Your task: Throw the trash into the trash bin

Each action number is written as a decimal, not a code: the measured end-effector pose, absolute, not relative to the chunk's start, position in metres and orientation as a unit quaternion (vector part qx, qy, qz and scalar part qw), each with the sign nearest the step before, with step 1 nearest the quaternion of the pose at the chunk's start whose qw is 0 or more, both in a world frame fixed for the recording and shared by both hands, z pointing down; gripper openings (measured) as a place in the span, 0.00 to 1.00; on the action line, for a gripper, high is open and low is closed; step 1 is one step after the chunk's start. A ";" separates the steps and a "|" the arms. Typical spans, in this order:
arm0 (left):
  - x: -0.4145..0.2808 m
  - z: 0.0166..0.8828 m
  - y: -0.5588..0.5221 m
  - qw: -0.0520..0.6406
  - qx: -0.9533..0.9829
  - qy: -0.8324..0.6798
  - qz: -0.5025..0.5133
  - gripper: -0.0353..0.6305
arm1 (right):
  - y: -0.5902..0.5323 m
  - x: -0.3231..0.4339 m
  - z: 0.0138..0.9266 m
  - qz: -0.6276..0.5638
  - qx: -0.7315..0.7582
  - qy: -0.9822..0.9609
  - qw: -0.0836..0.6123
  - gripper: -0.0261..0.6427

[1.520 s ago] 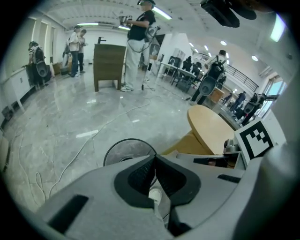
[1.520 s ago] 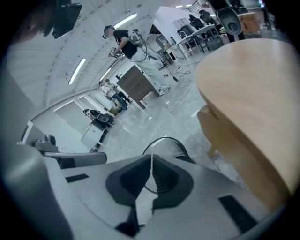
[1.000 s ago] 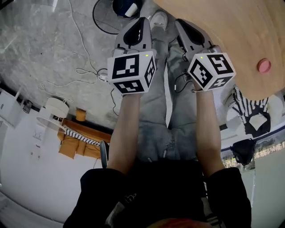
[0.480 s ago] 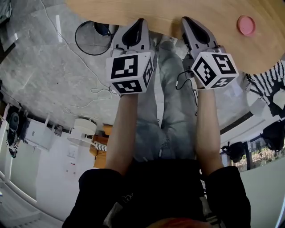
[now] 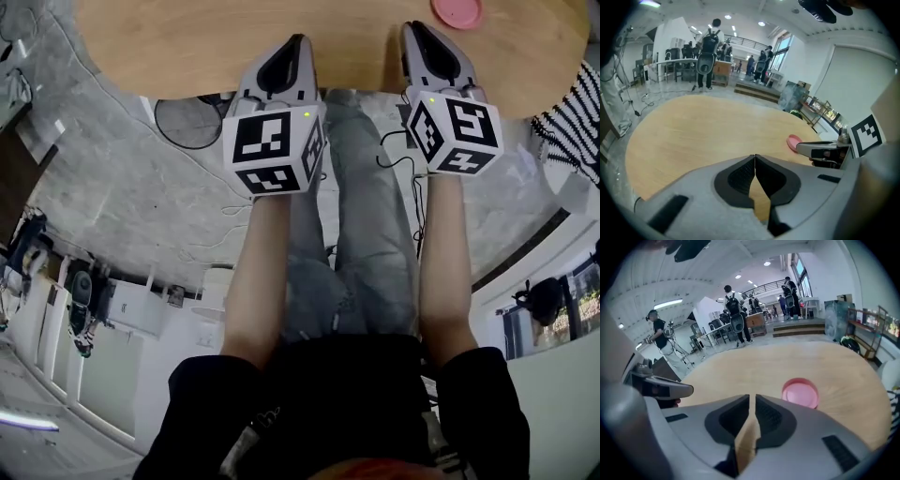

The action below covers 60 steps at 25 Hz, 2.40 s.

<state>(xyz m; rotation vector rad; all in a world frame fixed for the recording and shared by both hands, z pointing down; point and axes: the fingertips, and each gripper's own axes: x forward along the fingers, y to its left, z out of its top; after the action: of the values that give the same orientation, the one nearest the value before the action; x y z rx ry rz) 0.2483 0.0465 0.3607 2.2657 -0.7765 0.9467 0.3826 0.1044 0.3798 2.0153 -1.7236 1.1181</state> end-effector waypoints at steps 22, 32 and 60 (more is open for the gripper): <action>0.236 0.378 0.060 0.295 0.827 -0.313 0.361 0.07 | 0.108 0.428 0.435 0.301 0.614 -0.611 0.399 0.06; 0.178 0.366 0.051 0.316 0.804 -0.378 0.332 0.07 | 0.092 0.374 0.397 0.350 0.623 -0.646 0.267 0.06; -0.163 0.366 0.092 0.414 0.611 -0.641 0.209 0.07 | 0.029 -0.019 0.356 0.339 0.334 -0.841 0.257 0.06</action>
<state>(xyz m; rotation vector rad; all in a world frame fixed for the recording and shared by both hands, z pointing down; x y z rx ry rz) -0.1629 0.0918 0.3664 1.5361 -1.6123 0.5248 -0.0190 0.0289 0.3563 0.9070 -2.2811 0.9185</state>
